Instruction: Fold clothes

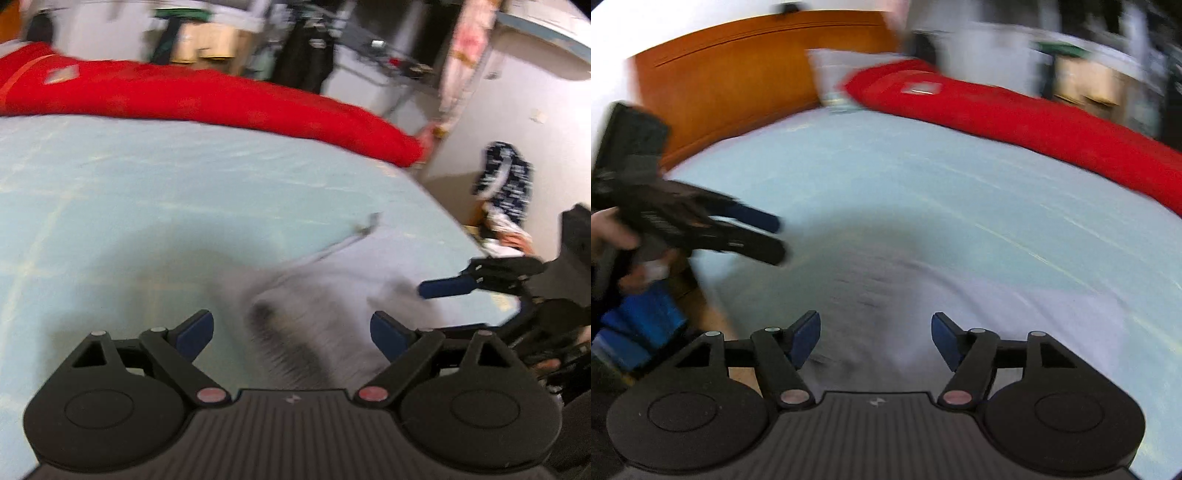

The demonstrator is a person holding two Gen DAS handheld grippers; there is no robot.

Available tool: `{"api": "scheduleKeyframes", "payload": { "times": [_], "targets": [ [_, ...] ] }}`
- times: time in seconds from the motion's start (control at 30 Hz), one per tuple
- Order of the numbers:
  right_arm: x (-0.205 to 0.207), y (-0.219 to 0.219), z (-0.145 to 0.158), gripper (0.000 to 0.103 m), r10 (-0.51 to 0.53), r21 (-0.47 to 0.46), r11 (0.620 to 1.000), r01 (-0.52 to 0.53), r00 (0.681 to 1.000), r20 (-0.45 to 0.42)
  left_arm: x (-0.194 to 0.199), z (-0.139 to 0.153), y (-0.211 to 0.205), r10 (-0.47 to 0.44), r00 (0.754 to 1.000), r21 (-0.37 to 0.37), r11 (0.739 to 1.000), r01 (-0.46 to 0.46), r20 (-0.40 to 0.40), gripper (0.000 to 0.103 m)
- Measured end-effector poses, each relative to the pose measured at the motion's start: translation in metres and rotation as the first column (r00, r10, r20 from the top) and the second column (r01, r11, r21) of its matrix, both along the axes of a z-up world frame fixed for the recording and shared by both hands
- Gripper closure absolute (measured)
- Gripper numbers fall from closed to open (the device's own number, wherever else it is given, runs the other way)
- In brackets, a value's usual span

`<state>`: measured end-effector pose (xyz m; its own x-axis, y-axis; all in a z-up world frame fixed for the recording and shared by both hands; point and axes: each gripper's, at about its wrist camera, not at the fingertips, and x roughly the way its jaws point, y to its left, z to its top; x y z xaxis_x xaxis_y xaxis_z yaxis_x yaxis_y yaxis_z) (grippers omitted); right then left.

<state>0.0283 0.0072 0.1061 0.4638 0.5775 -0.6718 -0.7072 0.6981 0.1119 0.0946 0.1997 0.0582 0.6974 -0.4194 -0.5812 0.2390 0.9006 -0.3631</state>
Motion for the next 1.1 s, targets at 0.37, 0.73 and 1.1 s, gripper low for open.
{"api": "scheduleKeyframes", "payload": {
  "times": [0.37, 0.73, 1.1],
  "targets": [
    [-0.029, -0.092, -0.025, 0.032, -0.466, -0.041, 0.885, 0.464, 0.883, -0.063, 0.059, -0.048, -0.058, -0.282, 0.948, -0.012, 0.959, 0.284, -0.144, 0.012],
    [-0.060, -0.133, -0.069, 0.023, -0.648, -0.227, 0.736, 0.638, 0.760, 0.035, 0.067, -0.015, -0.076, -0.368, 0.928, -0.049, 0.930, 0.365, -0.054, 0.010],
    [-0.043, -0.149, -0.096, 0.009, -0.630, -0.169, 0.733, 0.658, 0.752, 0.193, 0.106, -0.061, -0.117, -0.329, 0.918, 0.070, 0.934, 0.351, -0.222, 0.011]
  ]
}}
